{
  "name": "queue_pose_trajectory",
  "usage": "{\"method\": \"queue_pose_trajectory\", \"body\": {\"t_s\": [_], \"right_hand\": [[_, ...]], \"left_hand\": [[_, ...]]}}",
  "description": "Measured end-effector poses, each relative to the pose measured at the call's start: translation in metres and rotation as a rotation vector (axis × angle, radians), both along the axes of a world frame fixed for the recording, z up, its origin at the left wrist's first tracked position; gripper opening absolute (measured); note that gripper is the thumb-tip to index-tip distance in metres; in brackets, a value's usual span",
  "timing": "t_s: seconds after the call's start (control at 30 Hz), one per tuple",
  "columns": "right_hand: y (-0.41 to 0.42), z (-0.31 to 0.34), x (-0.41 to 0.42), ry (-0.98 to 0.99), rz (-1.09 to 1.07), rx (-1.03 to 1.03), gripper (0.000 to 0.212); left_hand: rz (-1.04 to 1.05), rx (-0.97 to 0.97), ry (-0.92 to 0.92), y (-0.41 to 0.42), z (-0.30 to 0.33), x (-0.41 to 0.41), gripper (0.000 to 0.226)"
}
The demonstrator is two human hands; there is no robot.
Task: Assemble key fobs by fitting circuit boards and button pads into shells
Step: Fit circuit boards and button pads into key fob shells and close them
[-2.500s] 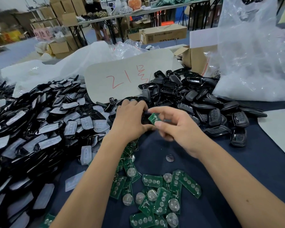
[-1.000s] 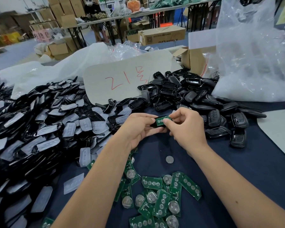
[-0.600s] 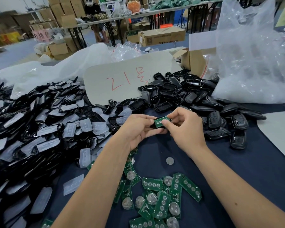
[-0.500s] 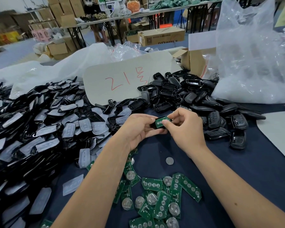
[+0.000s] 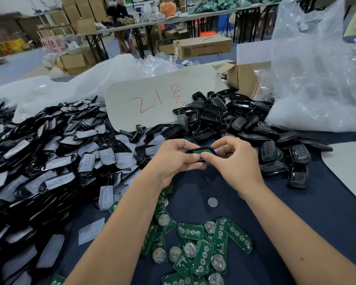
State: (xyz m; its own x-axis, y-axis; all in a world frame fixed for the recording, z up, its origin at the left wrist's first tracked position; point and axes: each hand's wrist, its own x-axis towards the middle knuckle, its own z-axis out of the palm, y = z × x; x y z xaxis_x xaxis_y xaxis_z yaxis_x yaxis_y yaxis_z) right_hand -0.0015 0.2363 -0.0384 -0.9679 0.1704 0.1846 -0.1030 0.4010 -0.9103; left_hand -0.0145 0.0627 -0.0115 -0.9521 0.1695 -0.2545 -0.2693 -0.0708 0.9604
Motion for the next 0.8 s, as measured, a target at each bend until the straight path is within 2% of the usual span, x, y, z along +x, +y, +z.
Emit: {"method": "queue_pose_trajectory", "body": {"t_s": [0.07, 0.13, 0.37, 0.5, 0.67, 0.8], "right_hand": [[0.001, 0.002, 0.0, -0.045, 0.113, -0.177, 0.01], [0.0, 0.003, 0.0, -0.073, 0.189, -0.31, 0.01], [-0.009, 0.002, 0.0, 0.015, 0.139, -0.318, 0.016], [-0.022, 0.004, 0.002, 0.067, 0.094, -0.33, 0.012], [-0.057, 0.015, -0.002, 0.099, 0.142, -0.239, 0.012], [-0.102, 0.027, -0.002, 0.257, 0.306, 0.099, 0.007]], "left_hand": [[-0.022, -0.021, 0.016, -0.004, 0.004, -0.001, 0.014], [-0.029, -0.059, 0.033, -0.009, 0.008, -0.002, 0.015], [-0.001, -0.136, 0.082, -0.009, 0.02, 0.003, 0.018], [0.021, -0.158, 0.109, -0.013, 0.032, 0.003, 0.016], [0.091, -0.269, 0.113, -0.05, 0.051, 0.002, 0.02], [0.192, -0.47, 0.123, -0.111, 0.072, 0.004, 0.017]]}}
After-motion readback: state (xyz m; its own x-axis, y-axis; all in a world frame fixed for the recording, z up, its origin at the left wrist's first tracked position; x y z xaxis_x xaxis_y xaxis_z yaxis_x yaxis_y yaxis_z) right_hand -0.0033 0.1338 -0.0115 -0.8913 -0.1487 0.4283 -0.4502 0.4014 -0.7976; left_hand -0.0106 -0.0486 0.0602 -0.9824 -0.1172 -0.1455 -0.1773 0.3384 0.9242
